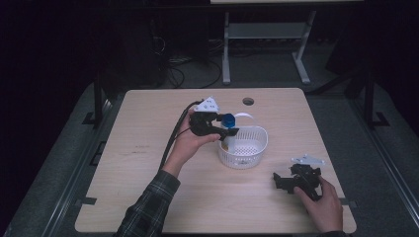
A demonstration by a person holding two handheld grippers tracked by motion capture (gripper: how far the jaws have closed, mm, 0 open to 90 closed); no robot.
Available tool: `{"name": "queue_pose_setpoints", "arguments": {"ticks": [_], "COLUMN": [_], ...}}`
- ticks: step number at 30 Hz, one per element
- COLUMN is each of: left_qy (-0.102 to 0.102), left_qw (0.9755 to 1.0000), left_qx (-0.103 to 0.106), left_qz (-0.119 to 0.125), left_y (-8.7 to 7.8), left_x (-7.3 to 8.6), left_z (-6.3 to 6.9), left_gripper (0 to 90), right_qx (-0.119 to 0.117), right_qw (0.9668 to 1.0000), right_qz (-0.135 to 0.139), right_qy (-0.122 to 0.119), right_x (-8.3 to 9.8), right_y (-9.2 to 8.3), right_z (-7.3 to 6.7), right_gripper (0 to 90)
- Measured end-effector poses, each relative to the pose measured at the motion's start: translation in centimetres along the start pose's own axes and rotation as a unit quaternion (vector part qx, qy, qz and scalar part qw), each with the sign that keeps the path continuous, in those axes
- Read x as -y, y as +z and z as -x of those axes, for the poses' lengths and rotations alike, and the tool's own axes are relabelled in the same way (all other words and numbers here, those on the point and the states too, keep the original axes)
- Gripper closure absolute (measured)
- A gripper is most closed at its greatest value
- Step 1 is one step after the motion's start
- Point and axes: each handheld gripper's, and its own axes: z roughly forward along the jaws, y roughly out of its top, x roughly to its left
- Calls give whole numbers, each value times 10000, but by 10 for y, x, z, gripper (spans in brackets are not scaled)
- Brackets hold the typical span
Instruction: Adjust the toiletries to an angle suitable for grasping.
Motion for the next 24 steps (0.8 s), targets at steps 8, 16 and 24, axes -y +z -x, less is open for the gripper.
{"name": "queue_pose_setpoints", "arguments": {"ticks": [8, 16, 24], "left_qy": [-6, -27, -110], "left_qw": [10000, 9999, 9998], "left_qx": [2, 13, 47], "left_qz": [-65, -147, -136], "left_y": [4, 7, 8], "left_x": [6, 13, 19], "left_z": [-1, -1, -1], "left_gripper": [368, 367, 366], "right_qx": [-1, 1, 2], "right_qw": [10000, 10000, 10000], "right_qz": [5, 0, -3], "right_qy": [-7, -2, -2], "right_x": [0, 0, 0], "right_y": [0, 0, 0], "right_z": [0, 0, 0], "right_gripper": [0, 0, 0]}}
